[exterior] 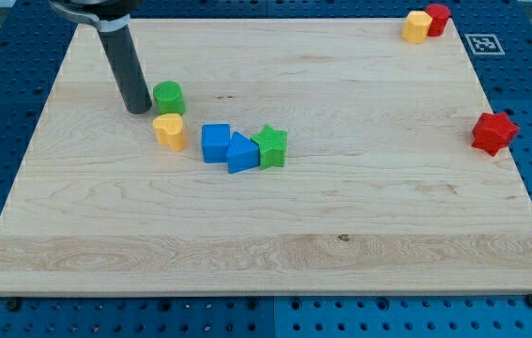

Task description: Push the green circle right a bit

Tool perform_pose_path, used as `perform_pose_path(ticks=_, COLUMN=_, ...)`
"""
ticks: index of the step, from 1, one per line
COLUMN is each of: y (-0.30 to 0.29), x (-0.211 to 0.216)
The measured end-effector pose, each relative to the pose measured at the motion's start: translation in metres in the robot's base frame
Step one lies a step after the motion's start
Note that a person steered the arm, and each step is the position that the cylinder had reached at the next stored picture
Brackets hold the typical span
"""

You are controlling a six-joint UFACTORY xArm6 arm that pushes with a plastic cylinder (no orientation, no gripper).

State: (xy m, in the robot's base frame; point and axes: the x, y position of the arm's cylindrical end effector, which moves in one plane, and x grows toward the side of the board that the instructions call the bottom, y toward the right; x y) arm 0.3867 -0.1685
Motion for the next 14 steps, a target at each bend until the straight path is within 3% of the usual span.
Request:
perform_pose_path(ticks=6, y=0.033, x=-0.008)
perform_pose_path(ticks=8, y=0.036, x=-0.031)
perform_pose_path(ticks=14, y=0.104, x=-0.009)
